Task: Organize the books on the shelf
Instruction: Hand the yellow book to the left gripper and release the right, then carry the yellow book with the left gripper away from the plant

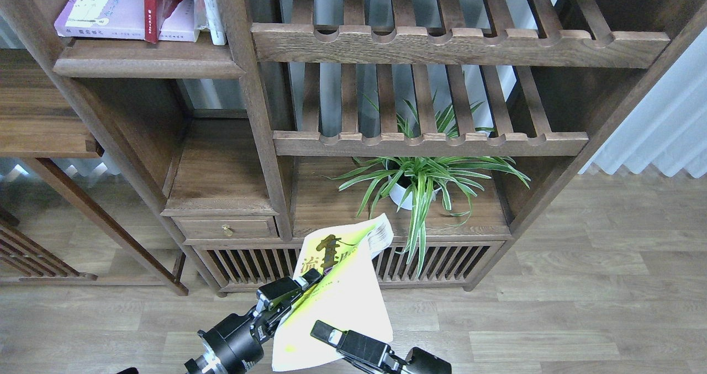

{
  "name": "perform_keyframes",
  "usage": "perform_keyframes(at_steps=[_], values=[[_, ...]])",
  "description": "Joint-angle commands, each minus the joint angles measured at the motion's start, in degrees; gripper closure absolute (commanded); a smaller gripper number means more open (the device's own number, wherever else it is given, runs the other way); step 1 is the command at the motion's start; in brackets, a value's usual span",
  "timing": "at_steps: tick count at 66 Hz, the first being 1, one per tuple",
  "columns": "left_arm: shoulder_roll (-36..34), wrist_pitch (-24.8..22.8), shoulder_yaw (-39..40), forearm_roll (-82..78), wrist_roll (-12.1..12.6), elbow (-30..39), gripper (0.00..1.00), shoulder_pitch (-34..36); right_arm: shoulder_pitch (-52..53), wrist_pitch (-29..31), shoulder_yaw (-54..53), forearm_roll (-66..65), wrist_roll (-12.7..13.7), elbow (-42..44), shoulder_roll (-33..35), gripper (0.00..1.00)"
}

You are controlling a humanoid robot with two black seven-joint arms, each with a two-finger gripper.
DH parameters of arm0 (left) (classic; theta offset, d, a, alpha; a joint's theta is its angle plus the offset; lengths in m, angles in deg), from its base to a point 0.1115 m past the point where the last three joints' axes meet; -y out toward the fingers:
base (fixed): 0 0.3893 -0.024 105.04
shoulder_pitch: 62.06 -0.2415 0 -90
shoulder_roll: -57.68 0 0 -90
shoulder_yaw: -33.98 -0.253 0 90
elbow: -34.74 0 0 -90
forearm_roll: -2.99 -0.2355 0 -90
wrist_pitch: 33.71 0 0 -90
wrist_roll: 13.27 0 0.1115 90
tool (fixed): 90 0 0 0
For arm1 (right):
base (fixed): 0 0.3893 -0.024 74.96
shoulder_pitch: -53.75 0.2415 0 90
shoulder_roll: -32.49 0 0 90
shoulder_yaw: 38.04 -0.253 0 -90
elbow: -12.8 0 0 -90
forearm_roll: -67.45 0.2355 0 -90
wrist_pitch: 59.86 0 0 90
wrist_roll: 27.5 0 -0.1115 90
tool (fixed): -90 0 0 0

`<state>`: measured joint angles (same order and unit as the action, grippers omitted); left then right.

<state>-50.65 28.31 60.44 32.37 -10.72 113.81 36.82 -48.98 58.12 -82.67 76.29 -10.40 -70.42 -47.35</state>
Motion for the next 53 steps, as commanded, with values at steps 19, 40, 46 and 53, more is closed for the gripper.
perform_keyframes(at_steps=[19, 40, 46, 53], values=[[-5.8, 0.0, 3.6, -1.9, 0.4, -0.1, 0.99, -0.1, 3.0, 0.0, -2.0, -0.1, -0.9, 8.9, 0.6, 0.06], [-12.0, 0.0, 12.4, -3.4, 0.0, -0.4, 0.98, -1.7, 6.8, 0.0, -9.5, 0.5, -1.3, 21.1, 0.7, 0.01], [-14.9, 0.0, 15.1, -7.1, -0.1, -0.8, 0.98, -2.9, 7.3, 0.0, -9.6, 0.5, -1.3, 21.3, 0.7, 0.01], [-18.5, 0.0, 18.6, -18.7, 0.3, -1.2, 0.98, -4.5, 8.1, 0.0, -9.5, 0.5, -1.3, 21.3, 0.6, 0.01]])
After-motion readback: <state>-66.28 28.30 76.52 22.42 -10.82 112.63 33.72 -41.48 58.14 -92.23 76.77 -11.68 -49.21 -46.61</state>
